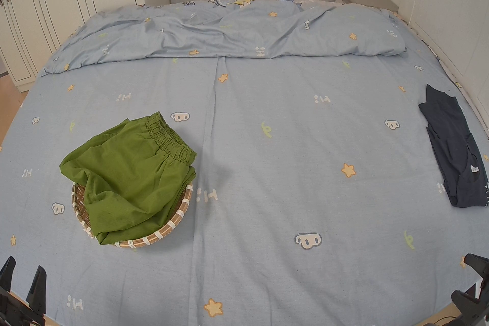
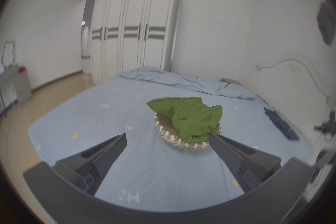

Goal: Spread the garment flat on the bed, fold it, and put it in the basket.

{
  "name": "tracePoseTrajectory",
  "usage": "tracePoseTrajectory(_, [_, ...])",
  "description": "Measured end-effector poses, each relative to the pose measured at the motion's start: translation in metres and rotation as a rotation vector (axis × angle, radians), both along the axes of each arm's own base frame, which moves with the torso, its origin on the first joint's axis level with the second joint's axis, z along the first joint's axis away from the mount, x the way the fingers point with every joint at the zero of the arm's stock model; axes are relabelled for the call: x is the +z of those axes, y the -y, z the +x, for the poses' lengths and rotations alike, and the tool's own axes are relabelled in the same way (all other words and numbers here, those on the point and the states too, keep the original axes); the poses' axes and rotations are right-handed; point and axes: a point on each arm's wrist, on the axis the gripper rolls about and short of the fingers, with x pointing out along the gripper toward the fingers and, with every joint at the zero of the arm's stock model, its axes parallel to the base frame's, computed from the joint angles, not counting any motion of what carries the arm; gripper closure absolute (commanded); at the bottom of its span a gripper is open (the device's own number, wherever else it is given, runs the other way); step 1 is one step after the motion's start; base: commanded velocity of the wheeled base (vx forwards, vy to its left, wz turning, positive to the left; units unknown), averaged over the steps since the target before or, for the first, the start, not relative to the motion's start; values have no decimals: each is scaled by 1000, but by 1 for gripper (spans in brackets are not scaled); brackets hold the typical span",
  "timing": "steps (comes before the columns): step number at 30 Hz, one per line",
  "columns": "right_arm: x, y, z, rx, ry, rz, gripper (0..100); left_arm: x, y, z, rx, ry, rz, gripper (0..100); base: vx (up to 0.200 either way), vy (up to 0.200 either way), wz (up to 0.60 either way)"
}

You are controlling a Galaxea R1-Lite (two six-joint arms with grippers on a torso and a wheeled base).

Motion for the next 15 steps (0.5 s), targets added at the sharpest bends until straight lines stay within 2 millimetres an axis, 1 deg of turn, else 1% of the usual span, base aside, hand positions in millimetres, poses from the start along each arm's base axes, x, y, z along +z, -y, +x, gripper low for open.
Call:
tracePoseTrajectory(4, [-12, 1, -3, -131, 34, -33, 0, -14, 0, 2, -31, 50, 158, 0, 0, 0, 0])
tracePoseTrajectory(7, [-25, 3, -1, -247, 65, -119, 0, -22, 0, 2, -46, 51, 185, 0, 0, 0, 0])
tracePoseTrajectory(11, [-36, 6, 2, -382, 131, -241, 0, -27, -1, 1, -30, 58, 117, 0, 0, 0, 0])
tracePoseTrajectory(15, [-43, 8, 4, -458, 143, -270, 0, -30, -2, 0, 17, 67, -24, 0, 0, 0, 0])
